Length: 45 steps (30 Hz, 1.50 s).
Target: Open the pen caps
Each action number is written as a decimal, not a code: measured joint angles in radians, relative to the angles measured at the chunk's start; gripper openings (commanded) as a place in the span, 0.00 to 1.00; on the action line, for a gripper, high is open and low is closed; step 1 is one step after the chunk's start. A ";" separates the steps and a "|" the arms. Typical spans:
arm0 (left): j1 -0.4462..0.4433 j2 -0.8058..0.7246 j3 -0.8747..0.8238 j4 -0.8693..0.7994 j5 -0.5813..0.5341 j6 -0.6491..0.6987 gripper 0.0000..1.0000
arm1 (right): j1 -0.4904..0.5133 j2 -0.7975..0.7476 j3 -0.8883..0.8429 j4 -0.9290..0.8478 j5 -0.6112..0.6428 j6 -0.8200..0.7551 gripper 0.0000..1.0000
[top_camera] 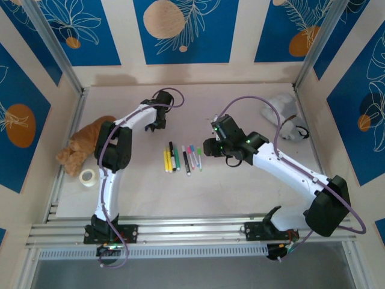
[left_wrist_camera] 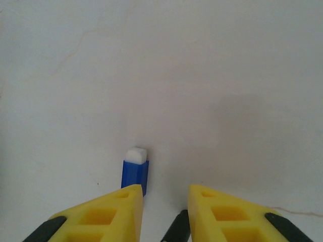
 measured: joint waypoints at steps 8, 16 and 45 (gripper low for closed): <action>0.000 -0.013 0.000 -0.001 -0.035 0.011 0.32 | 0.008 0.050 -0.033 0.034 -0.008 0.015 0.43; 0.004 -0.136 -0.001 -0.001 -0.033 0.029 0.10 | 0.028 0.083 -0.069 0.043 -0.012 0.037 0.41; 0.006 -0.132 -0.210 0.117 0.277 -0.050 0.00 | 0.020 0.172 -0.056 0.095 -0.046 0.042 0.40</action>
